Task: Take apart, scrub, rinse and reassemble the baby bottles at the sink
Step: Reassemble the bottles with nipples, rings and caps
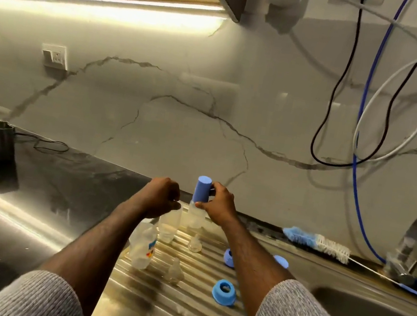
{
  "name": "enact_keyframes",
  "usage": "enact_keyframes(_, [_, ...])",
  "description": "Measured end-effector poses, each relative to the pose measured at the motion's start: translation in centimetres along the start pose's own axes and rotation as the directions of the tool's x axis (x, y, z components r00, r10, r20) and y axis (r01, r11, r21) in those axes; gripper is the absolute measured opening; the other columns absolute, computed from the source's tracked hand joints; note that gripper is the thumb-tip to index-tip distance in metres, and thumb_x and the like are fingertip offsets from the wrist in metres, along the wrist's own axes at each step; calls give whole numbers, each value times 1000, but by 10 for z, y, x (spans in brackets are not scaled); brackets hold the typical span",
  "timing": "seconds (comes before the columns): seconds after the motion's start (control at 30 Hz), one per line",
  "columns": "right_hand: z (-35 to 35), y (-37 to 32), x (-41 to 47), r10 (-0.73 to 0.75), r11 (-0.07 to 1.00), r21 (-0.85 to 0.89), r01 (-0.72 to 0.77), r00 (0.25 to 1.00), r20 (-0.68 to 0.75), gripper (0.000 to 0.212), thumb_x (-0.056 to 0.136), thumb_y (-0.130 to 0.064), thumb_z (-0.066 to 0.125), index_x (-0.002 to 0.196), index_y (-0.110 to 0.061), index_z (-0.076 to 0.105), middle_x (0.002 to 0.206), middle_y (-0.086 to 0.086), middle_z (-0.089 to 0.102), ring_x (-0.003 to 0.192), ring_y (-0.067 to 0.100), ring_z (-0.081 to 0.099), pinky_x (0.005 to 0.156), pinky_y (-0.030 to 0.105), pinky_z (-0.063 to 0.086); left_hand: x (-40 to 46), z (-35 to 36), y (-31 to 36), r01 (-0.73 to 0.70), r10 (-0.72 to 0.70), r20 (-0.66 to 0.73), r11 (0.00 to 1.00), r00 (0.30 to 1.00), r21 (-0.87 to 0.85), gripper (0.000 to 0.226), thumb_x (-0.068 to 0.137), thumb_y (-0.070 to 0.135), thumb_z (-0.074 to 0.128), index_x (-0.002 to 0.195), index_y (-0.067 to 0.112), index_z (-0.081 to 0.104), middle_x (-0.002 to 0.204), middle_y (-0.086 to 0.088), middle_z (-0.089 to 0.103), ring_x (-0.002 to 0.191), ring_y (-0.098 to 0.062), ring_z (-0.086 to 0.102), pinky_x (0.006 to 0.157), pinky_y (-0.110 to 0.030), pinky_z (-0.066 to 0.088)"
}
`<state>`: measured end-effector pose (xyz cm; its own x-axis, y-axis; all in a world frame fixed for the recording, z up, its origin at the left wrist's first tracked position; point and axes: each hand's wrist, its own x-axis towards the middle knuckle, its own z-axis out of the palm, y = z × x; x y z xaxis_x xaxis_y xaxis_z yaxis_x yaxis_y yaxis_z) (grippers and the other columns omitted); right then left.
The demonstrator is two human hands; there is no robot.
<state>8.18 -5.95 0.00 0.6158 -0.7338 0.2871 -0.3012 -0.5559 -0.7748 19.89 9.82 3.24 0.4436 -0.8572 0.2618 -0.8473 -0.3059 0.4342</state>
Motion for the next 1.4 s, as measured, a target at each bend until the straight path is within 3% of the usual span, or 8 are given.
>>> enact_keyframes(0.43, [11,10,3,135,991,-4,-135,988,70,67,75,-19,88,130,-18,51,132,8,57,110,20,61,92,34,53,7,-4,5,-80,82,-39,995,996,53,16,91,15,74,105,8,71,101,-6,72,93,-18,67,87,-30,58])
enact_keyframes(0.57, [-5,7,-8,100,990,-97,-100,995,-4,52,73,-23,87,112,-18,54,107,4,62,96,21,62,82,36,55,6,-3,12,-98,101,-35,993,994,61,15,91,15,74,104,8,71,100,-7,72,91,-19,68,87,-32,59])
enact_keyframes(0.7, [-11,12,-27,106,955,-298,-4,939,327,29,72,-23,85,95,-25,66,97,-2,67,98,19,64,95,50,54,1,2,25,-114,117,-37,990,992,83,15,90,15,75,103,9,70,99,-8,72,89,-19,67,87,-38,59])
enact_keyframes(0.8, [-5,14,-38,128,897,-438,65,909,398,31,77,-33,83,104,-33,69,109,-6,67,114,19,58,105,52,41,-2,5,34,-120,125,-69,989,990,82,16,90,15,75,105,9,70,100,-7,73,89,-20,68,88,-41,59])
enact_keyframes(0.93, [2,16,-54,56,860,-494,129,938,342,16,89,-29,74,105,-28,73,105,-8,70,111,15,57,103,48,34,-7,9,45,-124,132,-119,989,984,78,23,89,17,77,110,10,70,104,-8,73,89,-20,69,86,-42,59])
enact_keyframes(1.07, [-29,17,-59,-19,894,-446,52,997,78,10,90,-32,68,97,-26,72,101,-3,72,103,20,63,96,40,44,-13,26,62,-167,164,-270,986,949,11,17,88,6,73,105,6,70,95,-13,72,84,-29,68,78,-41,58])
enact_keyframes(1.23, [-92,38,-74,-7,931,-364,0,1000,-20,11,85,-26,74,95,-23,75,96,1,74,92,19,67,84,36,56,-15,81,82,-168,167,27,986,986,24,31,87,26,79,115,17,69,106,-1,70,94,-16,64,81,-31,54])
enact_keyframes(1.4, [-124,57,-93,-62,948,-316,28,993,-98,7,88,-28,73,95,-28,74,97,-4,74,94,15,66,84,31,54,-8,124,99,-62,35,177,987,984,149,54,86,50,74,133,27,60,133,0,60,123,-22,54,98,-40,48])
